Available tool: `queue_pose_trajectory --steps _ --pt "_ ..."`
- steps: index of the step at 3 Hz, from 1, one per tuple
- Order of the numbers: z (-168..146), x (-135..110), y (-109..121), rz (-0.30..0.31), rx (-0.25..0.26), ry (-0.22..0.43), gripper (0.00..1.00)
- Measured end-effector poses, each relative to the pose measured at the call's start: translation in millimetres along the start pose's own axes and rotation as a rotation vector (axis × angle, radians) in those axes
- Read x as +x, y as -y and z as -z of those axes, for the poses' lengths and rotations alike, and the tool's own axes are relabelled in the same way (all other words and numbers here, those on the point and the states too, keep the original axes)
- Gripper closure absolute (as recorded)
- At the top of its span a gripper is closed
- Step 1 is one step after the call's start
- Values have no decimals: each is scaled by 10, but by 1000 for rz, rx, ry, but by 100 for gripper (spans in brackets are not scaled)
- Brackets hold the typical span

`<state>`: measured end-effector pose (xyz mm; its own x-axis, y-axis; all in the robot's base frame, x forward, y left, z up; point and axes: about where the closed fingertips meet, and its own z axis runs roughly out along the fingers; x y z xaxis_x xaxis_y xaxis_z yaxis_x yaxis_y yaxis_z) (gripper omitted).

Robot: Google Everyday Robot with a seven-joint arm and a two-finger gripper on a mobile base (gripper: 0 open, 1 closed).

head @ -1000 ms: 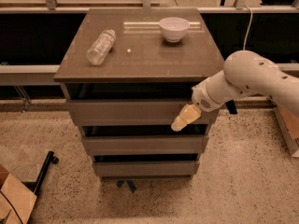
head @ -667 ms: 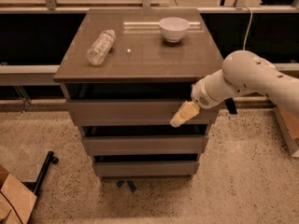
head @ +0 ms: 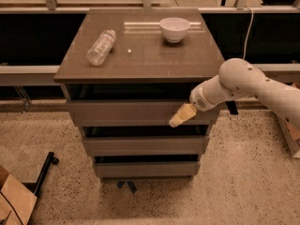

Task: Open top drawer

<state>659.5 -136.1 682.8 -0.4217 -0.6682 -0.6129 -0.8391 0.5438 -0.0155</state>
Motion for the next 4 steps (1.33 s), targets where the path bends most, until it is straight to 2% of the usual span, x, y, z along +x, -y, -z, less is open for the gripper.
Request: queue_pose_trajectory --steps 1,2,4 --pt "-289 128 60 -55 -47 6 0" --pt "-241 89 62 -57 -48 6 11" --pt "-189 49 63 -57 -48 6 57"
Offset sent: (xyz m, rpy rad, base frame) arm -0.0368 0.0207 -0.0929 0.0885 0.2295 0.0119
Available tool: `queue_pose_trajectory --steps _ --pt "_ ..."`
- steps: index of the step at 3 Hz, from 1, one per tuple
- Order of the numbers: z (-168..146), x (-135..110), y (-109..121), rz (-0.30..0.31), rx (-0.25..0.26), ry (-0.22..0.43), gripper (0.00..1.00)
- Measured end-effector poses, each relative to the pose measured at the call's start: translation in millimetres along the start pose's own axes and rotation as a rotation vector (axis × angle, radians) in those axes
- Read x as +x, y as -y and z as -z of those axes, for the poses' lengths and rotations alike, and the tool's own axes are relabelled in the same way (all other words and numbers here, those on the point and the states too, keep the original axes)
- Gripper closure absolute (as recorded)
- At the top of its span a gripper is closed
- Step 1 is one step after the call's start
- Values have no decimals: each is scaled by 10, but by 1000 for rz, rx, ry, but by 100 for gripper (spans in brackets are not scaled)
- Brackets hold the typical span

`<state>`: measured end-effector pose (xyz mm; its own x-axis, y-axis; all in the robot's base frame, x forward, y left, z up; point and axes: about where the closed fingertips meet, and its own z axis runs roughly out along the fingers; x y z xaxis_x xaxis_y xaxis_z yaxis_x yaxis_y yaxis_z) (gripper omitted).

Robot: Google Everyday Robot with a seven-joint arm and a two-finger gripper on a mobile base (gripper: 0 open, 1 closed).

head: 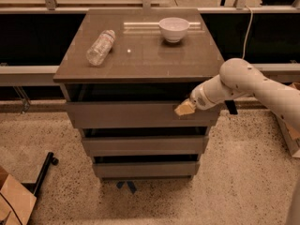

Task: Open top drawer

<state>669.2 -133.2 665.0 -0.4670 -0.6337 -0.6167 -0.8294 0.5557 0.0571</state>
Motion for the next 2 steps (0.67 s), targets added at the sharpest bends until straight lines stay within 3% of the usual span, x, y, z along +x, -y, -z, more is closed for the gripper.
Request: queue_pose_trajectory --steps 2 --pt "70 -55 -6 0 0 0 100"
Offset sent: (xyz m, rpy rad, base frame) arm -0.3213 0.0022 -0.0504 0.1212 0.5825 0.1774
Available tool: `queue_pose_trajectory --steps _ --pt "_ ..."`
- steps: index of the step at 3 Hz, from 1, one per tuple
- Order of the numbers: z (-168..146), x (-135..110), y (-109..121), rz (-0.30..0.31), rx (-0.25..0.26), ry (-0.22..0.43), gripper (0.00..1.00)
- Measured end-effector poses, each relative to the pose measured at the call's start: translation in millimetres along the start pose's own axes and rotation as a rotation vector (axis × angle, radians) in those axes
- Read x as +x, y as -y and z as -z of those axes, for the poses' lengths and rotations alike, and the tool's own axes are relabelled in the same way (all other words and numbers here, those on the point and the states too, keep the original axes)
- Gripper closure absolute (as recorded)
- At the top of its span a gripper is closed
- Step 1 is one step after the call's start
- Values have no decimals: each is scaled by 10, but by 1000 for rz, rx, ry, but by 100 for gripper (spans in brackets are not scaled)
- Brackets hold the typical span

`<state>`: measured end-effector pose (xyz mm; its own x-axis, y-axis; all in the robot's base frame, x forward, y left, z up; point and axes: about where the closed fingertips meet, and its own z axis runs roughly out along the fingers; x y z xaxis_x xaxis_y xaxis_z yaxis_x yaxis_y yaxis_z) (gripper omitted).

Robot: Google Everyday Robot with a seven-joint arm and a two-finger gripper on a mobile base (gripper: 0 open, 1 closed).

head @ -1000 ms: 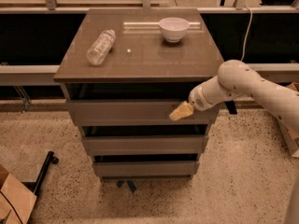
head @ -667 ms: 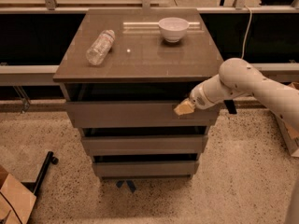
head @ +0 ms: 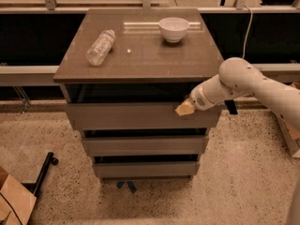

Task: Open top drawer

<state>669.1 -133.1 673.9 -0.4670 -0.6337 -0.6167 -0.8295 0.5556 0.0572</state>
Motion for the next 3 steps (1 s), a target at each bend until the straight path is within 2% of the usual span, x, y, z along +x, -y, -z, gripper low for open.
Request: queue_pose_trajectory --steps 1,2,3 --pt "-13 2 -1 1 -5 -4 0" --pt "-136 23 -16 10 -58 -48 0" --pt "-128 63 -25 8 -64 -62 0"
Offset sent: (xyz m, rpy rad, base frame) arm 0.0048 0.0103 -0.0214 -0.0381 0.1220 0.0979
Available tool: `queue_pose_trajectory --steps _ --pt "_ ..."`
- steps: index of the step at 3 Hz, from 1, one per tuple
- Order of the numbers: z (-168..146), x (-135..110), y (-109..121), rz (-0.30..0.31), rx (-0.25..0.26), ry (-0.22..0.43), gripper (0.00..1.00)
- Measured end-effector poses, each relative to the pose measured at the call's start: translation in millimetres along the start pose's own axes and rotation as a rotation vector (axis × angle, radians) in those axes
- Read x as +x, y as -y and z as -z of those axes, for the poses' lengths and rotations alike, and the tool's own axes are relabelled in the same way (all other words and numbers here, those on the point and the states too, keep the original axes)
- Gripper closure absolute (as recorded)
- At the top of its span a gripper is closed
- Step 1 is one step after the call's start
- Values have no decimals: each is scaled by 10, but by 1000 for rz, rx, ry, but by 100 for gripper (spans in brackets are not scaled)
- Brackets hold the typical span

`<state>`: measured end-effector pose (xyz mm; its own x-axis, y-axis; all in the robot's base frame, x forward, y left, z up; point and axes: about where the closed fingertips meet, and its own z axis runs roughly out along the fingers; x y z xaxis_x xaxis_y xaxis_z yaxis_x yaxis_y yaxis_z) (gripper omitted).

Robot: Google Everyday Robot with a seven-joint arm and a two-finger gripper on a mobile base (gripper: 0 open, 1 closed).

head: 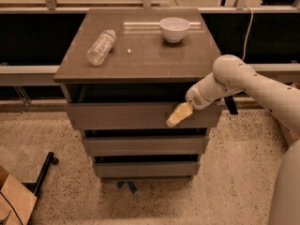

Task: Open top drawer

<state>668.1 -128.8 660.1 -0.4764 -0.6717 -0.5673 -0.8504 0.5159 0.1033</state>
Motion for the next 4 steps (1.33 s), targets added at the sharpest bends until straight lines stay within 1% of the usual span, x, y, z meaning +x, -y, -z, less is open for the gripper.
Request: queue_pose_trajectory --steps 1,2,4 --pt "1 22 -17 -4 -3 -4 1" --pt "17 195 -148 -35 -28 -39 25" --pt "83 150 -157 -35 -28 -39 71"
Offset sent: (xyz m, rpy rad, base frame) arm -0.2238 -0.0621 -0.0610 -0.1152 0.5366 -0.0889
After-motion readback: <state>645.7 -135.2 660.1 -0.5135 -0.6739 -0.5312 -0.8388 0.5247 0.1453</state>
